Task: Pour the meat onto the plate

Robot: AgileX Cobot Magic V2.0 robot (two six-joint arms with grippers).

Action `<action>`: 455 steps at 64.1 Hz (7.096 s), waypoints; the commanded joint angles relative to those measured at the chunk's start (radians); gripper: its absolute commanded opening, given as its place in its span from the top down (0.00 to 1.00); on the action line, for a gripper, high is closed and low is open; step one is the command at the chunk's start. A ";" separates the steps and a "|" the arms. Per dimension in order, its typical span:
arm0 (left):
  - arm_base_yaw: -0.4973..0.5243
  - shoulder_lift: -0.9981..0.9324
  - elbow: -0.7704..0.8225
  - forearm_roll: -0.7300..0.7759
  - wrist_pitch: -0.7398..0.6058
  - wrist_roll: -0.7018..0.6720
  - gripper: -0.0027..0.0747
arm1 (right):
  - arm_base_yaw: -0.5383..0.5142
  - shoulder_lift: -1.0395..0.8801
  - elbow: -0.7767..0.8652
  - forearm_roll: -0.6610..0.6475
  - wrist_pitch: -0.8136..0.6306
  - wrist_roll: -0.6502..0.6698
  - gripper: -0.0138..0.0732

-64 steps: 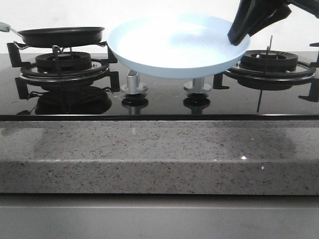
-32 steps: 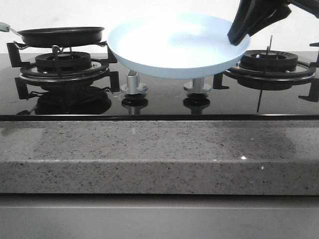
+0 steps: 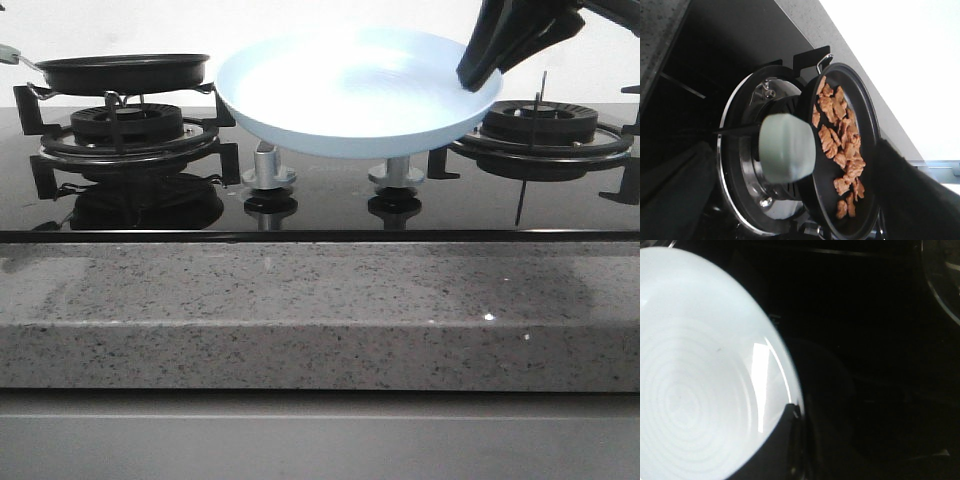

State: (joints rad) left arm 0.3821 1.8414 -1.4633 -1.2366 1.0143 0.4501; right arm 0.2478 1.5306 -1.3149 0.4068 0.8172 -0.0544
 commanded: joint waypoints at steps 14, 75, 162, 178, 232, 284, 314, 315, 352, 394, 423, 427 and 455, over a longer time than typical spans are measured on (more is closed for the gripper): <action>-0.016 -0.034 -0.035 -0.083 -0.019 0.002 0.17 | 0.004 -0.037 -0.025 0.032 -0.035 -0.008 0.90; -0.009 -0.034 -0.035 -0.099 0.011 0.002 0.99 | 0.004 -0.037 -0.025 0.032 -0.035 -0.008 0.90; -0.128 -0.226 -0.035 -0.320 0.185 0.122 0.99 | 0.004 -0.037 -0.025 0.032 -0.035 -0.008 0.90; -0.255 -0.303 -0.035 -0.170 0.086 0.126 0.99 | 0.004 -0.037 -0.025 0.032 -0.035 -0.008 0.90; -0.601 -0.523 -0.035 0.176 -0.249 0.309 0.99 | 0.004 -0.037 -0.025 0.032 -0.034 -0.008 0.90; -0.914 -0.583 -0.035 0.710 -0.468 0.303 0.99 | 0.004 -0.037 -0.025 0.032 -0.034 -0.008 0.90; -1.056 -0.658 -0.035 0.948 -0.487 0.303 0.99 | 0.004 -0.037 -0.025 0.032 -0.034 -0.008 0.90; -1.060 -0.658 -0.035 0.953 -0.487 0.303 0.99 | 0.004 -0.037 -0.025 0.032 -0.034 -0.008 0.90; -0.893 -0.667 -0.035 0.749 -0.485 0.136 0.99 | 0.004 -0.037 -0.025 0.032 -0.034 -0.008 0.90; -0.052 -0.542 0.226 -0.389 -0.116 0.328 0.99 | 0.004 -0.037 -0.025 0.032 -0.033 -0.008 0.90; 0.011 -0.219 0.226 -0.556 0.048 0.243 0.99 | 0.004 -0.037 -0.025 0.032 -0.033 -0.008 0.90; 0.011 -0.200 0.231 -0.552 0.048 0.230 0.99 | 0.004 -0.037 -0.025 0.032 -0.033 -0.008 0.90; 0.011 -0.126 0.236 -0.526 -0.002 0.197 0.99 | 0.004 -0.037 -0.025 0.032 -0.033 -0.008 0.90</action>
State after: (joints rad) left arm 0.3931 1.7462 -1.2032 -1.6883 0.9639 0.6692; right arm 0.2478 1.5328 -1.3149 0.4068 0.8219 -0.0544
